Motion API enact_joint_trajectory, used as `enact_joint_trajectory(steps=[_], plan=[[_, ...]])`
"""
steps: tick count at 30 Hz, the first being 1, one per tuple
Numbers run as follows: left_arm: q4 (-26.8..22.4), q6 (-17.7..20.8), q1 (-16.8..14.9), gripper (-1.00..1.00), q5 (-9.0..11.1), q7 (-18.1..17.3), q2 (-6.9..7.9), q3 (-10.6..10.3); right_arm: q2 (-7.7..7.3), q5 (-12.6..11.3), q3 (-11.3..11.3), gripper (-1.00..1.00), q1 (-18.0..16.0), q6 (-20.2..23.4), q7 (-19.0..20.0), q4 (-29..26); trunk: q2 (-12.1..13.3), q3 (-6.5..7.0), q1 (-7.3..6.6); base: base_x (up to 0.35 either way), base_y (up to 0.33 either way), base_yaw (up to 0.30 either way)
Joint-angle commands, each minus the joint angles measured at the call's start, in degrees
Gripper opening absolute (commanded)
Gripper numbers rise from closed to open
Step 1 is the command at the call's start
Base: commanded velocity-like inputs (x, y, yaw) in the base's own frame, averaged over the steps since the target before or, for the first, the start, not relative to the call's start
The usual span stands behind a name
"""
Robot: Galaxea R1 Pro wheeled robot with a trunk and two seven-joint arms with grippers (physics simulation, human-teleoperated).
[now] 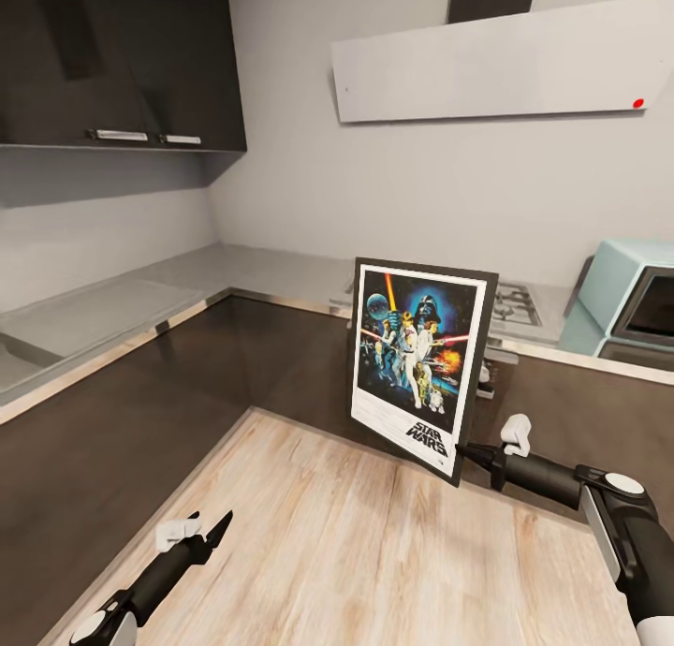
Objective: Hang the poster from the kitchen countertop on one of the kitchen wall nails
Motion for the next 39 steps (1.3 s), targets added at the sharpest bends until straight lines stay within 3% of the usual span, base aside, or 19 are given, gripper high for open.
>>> enact_joint_trajectory(steps=[1, 39], plan=[[0.1, 0.0, -0.1, 1.0, 0.3, -0.4, 0.0, 0.1, 0.02, 0.0, -0.1, -1.0, 0.0, 0.6, 0.3, 0.0, 0.4, 0.13, -0.23, 0.0, 0.0, 0.0], [0.1, 0.1, -0.1, 1.0, 0.3, -0.3, 0.0, 0.1, 0.02, 0.0, -0.1, -1.0, 0.0, 0.4, 0.5, -0.2, 15.6, 6.95, -8.57, 0.0, 0.0, 0.0]])
